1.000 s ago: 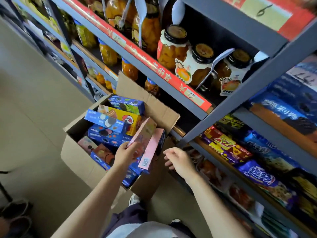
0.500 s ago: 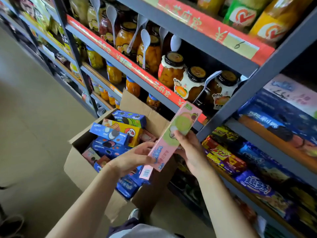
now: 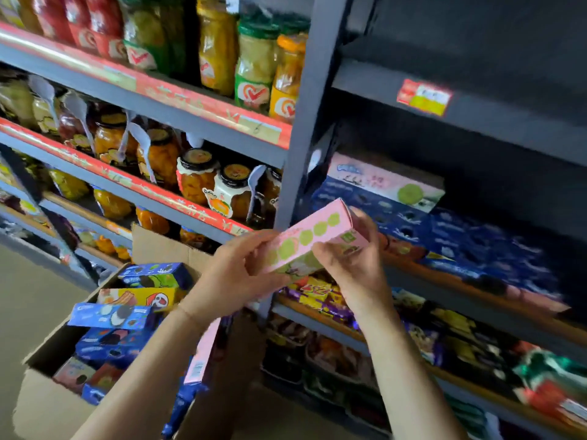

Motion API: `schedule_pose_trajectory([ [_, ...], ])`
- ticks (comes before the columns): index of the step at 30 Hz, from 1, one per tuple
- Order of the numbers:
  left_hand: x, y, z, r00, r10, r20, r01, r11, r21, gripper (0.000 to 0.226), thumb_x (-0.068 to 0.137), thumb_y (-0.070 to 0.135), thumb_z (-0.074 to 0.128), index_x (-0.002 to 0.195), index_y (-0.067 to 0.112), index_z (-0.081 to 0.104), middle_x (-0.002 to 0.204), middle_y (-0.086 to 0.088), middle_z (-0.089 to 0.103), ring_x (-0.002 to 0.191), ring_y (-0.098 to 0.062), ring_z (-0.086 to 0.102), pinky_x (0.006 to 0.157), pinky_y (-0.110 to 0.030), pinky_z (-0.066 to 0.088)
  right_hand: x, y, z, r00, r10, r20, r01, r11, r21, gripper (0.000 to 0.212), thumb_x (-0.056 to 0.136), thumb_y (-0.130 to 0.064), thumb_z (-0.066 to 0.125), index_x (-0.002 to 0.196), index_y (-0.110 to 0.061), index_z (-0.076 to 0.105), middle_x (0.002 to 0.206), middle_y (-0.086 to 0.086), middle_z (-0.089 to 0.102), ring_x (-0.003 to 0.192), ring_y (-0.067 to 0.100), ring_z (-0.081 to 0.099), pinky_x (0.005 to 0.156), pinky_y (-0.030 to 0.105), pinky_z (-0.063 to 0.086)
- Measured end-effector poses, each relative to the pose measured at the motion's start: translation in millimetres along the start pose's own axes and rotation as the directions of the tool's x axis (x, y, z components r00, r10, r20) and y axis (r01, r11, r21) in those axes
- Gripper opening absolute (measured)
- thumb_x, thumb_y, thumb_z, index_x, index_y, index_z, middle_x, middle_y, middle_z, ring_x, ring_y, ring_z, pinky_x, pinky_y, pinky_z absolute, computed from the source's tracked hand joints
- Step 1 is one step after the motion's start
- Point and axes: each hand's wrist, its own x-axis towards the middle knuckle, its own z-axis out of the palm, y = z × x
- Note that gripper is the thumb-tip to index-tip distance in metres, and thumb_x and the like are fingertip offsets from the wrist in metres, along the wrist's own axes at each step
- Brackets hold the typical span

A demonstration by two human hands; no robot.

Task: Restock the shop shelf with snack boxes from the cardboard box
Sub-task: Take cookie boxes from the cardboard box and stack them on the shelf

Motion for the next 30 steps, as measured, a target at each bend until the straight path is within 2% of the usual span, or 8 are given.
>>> schedule_pose_trajectory([
  [2,15.1,19.0,22.3,0.991,0.134,0.010,-0.134,0.987,0.088,0.063,0.067,0.038,0.090,0.121,0.041,0.058,0.107,0.029,0.059,0.095,-0.002,0.062,0.080,-0.023,0.053,-9.2,-11.0,-27.6,0.980,-0.137,-0.147,0.104,0.973,-0.208,0.104,0.065,-0.053,0.085,0.147,-0.028,0.026,0.141,-0.002,0.048,0.131,0.011,0.049,0.109,0.033,0.043],
  [5,40.3,51.8,54.3,0.944,0.315,0.098,-0.328,0.927,0.183,0.063,0.075,0.046,0.080,0.130,0.028,0.055,0.121,0.019,0.060,0.111,-0.001,0.057,0.089,-0.018,0.045,-19.7,-31.5,-72.8,0.892,-0.389,-0.232,0.200,0.797,-0.570,0.106,0.068,-0.057,0.080,0.151,-0.033,0.020,0.151,-0.003,0.028,0.144,0.009,0.027,0.114,0.016,0.027],
  [9,74.2,86.1,100.1,0.852,0.451,0.265,-0.519,0.795,0.314,0.064,0.077,0.049,0.073,0.134,0.027,0.052,0.124,0.011,0.061,0.114,-0.015,0.059,0.096,-0.038,0.047,-27.0,-45.8,-139.8,0.856,-0.513,-0.064,0.142,0.353,-0.925,0.082,0.075,-0.060,0.072,0.144,-0.026,0.045,0.153,0.005,0.037,0.146,0.026,0.025,0.118,0.051,0.024],
  [13,96.3,118.4,143.1,0.750,0.576,0.325,-0.655,0.575,0.491,0.059,0.078,0.052,0.062,0.133,0.030,0.052,0.120,0.007,0.064,0.109,-0.024,0.058,0.099,-0.045,0.038,-31.9,-51.7,-191.6,0.872,-0.488,-0.050,0.007,0.114,-0.993,0.068,0.074,-0.047,0.081,0.133,-0.024,0.057,0.142,0.004,0.052,0.138,0.031,0.039,0.109,0.064,0.029],
  [19,110.5,160.4,200.6,0.607,0.723,0.329,-0.745,0.374,0.552,0.051,0.082,0.042,0.055,0.129,0.022,0.061,0.116,0.002,0.067,0.110,-0.025,0.059,0.109,-0.055,0.033,-25.2,-56.6,-222.1,0.859,-0.511,-0.030,-0.051,-0.027,-0.998,0.062,0.078,-0.040,0.078,0.130,-0.015,0.056,0.116,0.004,0.064,0.113,0.028,0.058,0.115,0.056,0.025],
  [21,119.2,159.2,211.0,0.631,0.721,0.286,-0.716,0.400,0.572,0.056,0.085,0.044,0.059,0.136,0.022,0.056,0.130,0.000,0.062,0.125,-0.023,0.052,0.118,-0.053,0.021,-16.6,-57.2,-240.0,0.864,-0.500,-0.056,-0.068,-0.006,-0.998,0.062,0.076,-0.038,0.081,0.127,-0.014,0.057,0.112,0.006,0.063,0.106,0.030,0.059,0.111,0.053,0.032],
  [26,157.7,128.9,202.7,0.919,0.382,0.098,-0.352,0.684,0.639,0.089,0.087,0.048,0.069,0.155,0.013,0.024,0.163,-0.008,0.023,0.152,-0.027,0.015,0.124,-0.045,0.006,15.1,-55.1,-298.4,0.901,-0.399,-0.168,-0.156,0.062,-0.986,0.061,0.073,-0.033,0.085,0.123,-0.010,0.060,0.112,0.014,0.056,0.103,0.039,0.054,0.089,0.048,0.043],
  [30,170.7,110.9,209.1,0.973,0.189,0.131,-0.225,0.665,0.712,0.082,0.094,0.054,0.055,0.158,0.021,0.017,0.167,-0.001,0.008,0.154,-0.020,0.000,0.124,-0.044,-0.001,46.2,-55.4,-316.0,0.959,-0.254,-0.124,-0.117,0.046,-0.992,0.060,0.085,-0.039,0.073,0.135,-0.013,0.053,0.126,0.012,0.052,0.116,0.036,0.051,0.101,0.048,0.037],
])
